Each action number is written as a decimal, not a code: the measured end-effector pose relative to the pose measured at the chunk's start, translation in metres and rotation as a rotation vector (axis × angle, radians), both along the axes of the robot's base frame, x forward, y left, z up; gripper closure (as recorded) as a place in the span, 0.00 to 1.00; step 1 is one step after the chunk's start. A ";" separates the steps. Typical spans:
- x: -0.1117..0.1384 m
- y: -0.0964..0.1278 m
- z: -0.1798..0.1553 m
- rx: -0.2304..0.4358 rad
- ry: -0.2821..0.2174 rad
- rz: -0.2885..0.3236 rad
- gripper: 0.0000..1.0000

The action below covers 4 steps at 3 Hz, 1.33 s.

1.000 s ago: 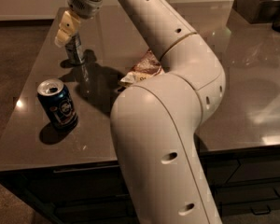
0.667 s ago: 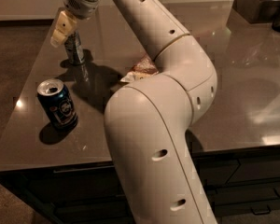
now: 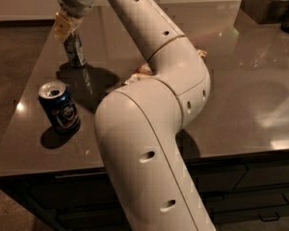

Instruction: Pick redbull can

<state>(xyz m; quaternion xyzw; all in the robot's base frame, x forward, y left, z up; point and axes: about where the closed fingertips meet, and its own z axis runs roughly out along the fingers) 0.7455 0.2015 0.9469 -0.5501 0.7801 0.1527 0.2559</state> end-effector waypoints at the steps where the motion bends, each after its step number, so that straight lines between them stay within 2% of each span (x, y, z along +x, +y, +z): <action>1: -0.001 -0.007 0.013 -0.008 -0.021 0.009 0.72; 2: -0.018 -0.017 0.051 -0.024 -0.082 0.063 0.96; 3: -0.036 -0.028 0.083 -0.035 -0.133 0.110 1.00; 4: -0.036 -0.028 0.083 -0.035 -0.133 0.110 1.00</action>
Offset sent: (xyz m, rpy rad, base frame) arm -0.0319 -0.0433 0.1233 -0.0661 -0.1520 0.1464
